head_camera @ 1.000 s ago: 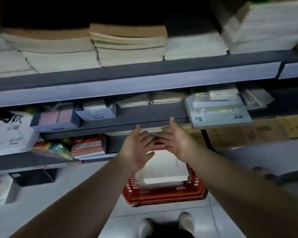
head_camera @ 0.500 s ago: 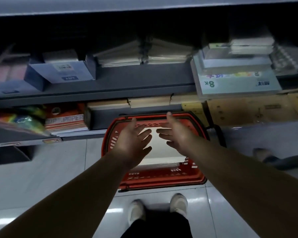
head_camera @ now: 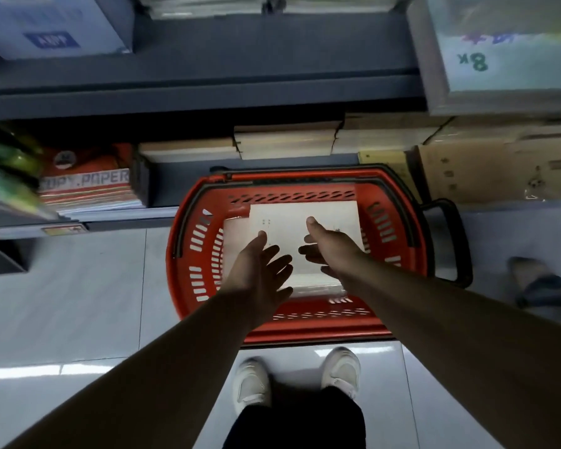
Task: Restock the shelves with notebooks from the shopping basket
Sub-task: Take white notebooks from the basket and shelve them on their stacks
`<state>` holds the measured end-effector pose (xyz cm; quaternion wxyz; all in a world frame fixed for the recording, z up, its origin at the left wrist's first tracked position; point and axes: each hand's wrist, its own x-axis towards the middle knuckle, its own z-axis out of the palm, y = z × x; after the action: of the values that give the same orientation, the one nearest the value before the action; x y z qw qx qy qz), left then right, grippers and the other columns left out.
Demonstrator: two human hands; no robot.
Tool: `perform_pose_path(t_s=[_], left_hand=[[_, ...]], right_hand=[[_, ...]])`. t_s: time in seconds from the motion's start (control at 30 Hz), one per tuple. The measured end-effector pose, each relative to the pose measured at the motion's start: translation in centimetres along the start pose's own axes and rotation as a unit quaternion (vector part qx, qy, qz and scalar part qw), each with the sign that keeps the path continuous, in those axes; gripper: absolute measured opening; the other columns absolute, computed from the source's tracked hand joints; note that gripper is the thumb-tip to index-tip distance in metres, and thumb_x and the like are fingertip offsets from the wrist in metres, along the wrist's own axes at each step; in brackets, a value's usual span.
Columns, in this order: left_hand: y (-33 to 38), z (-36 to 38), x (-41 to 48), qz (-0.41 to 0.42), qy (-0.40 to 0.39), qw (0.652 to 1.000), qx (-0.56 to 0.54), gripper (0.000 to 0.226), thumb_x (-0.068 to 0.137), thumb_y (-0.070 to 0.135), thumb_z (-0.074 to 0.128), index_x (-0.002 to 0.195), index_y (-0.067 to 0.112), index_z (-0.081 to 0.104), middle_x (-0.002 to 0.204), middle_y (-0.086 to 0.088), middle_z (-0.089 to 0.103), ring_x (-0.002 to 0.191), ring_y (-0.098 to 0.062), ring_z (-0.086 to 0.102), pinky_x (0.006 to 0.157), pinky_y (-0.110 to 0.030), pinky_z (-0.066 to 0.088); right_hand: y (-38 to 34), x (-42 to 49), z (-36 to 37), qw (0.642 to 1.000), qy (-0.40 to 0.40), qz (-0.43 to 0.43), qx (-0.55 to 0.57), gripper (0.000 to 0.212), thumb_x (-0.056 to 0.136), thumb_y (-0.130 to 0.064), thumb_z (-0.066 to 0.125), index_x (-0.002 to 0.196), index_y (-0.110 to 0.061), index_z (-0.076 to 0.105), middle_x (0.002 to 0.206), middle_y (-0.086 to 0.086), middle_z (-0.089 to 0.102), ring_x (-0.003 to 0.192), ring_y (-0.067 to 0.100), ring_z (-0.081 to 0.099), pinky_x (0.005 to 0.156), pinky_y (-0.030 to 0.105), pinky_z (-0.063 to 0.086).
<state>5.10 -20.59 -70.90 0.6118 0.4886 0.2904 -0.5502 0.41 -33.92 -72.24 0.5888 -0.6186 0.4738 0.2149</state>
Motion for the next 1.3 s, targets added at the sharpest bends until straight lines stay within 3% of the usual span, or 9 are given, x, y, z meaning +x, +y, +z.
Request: perform_pose_path(t_s=[0.1,0.2,0.33,0.43,0.6,0.8,0.9,1.13,1.3], left_hand=[[-1.2,-0.5,2.4,-0.012,0.005,1.000,-0.006,0.065,0.096,0.057,0.038,0.149,0.020,0.034,0.153,-0.011,0.036,0.144,-0.024,0.030,0.115,-0.048,0.019],[-2.0,-0.9,4.7,-0.019,0.011,1.000,-0.020,0.067,0.095,0.059,0.038,0.150,0.020,0.031,0.156,-0.011,0.031,0.145,-0.025,0.027,0.115,-0.048,0.020],[-3.1,-1.4,7.7,-0.037,0.009,0.997,-0.071,0.073,0.095,0.060,0.036,0.152,0.015,0.024,0.157,-0.013,0.028,0.146,-0.026,0.022,0.116,-0.050,0.017],[-4.4,-2.1,9.5,-0.046,0.000,0.993,-0.106,0.074,0.096,0.058,0.035,0.150,0.007,0.030,0.147,-0.013,0.045,0.141,-0.024,0.034,0.116,-0.048,0.017],[-6.3,-2.9,11.3,-0.075,0.013,0.989,-0.127,0.061,0.099,0.051,0.037,0.132,0.001,0.049,0.139,-0.018,0.051,0.135,-0.028,0.043,0.110,-0.041,0.029],[-7.3,-3.5,11.8,-0.088,0.022,0.988,-0.123,0.054,0.100,0.047,0.038,0.122,0.000,0.054,0.139,-0.016,0.053,0.133,-0.028,0.046,0.109,-0.040,0.032],[-7.4,-3.1,11.9,-0.078,0.041,0.991,-0.099,0.052,0.101,0.043,0.039,0.132,0.002,0.050,0.137,-0.014,0.055,0.130,-0.027,0.049,0.103,-0.039,0.036],[-7.7,-3.1,12.0,-0.066,0.053,0.994,-0.070,0.039,0.104,0.037,0.036,0.099,0.008,0.062,0.126,-0.009,0.063,0.100,-0.020,0.062,0.091,-0.035,0.042],[-8.0,-3.1,12.1,-0.056,0.062,0.995,-0.062,0.040,0.103,0.038,0.038,0.113,0.005,0.059,0.132,-0.012,0.060,0.120,-0.024,0.057,0.091,-0.035,0.043]], right_hand=[[2.3,1.7,0.0,0.975,0.048,-0.112,-0.188,0.052,0.096,-0.055,0.040,0.126,-0.015,0.055,0.128,0.002,0.060,0.116,0.021,0.055,0.094,0.035,0.043],[4.2,3.4,-0.7,0.874,0.046,-0.246,-0.417,0.050,0.097,-0.049,0.044,0.135,-0.017,0.045,0.134,0.002,0.055,0.122,0.021,0.050,0.094,0.035,0.044],[5.5,6.0,-1.1,0.775,0.015,-0.283,-0.564,0.043,0.094,-0.039,0.049,0.131,-0.016,0.045,0.131,0.005,0.051,0.120,0.024,0.047,0.090,0.035,0.042],[6.8,7.6,-1.0,0.728,-0.009,-0.274,-0.629,0.042,0.091,-0.027,0.055,0.130,-0.017,0.045,0.132,0.006,0.047,0.123,0.026,0.044,0.094,0.037,0.044],[8.2,10.4,-0.8,0.768,-0.019,-0.226,-0.599,0.043,0.097,-0.019,0.050,0.140,-0.021,0.044,0.148,0.008,0.034,0.133,0.028,0.037,0.103,0.042,0.040],[7.2,11.6,-2.1,0.746,-0.052,-0.247,-0.616,0.053,0.081,-0.027,0.073,0.131,-0.024,0.054,0.137,0.000,0.048,0.123,0.022,0.049,0.091,0.038,0.048],[6.7,11.9,-2.5,0.732,-0.072,-0.243,-0.632,0.047,0.087,-0.036,0.068,0.130,-0.023,0.056,0.140,0.001,0.048,0.126,0.023,0.047,0.096,0.041,0.046],[6.9,11.9,-3.1,0.777,-0.069,-0.244,-0.576,0.032,0.100,-0.032,0.050,0.126,-0.022,0.063,0.145,0.000,0.048,0.131,0.023,0.046,0.103,0.035,0.039],[7.1,11.5,-2.4,0.751,-0.013,-0.279,-0.598,0.022,0.099,-0.025,0.049,0.108,-0.021,0.068,0.109,0.000,0.067,0.104,0.022,0.059,0.071,0.027,0.039]])
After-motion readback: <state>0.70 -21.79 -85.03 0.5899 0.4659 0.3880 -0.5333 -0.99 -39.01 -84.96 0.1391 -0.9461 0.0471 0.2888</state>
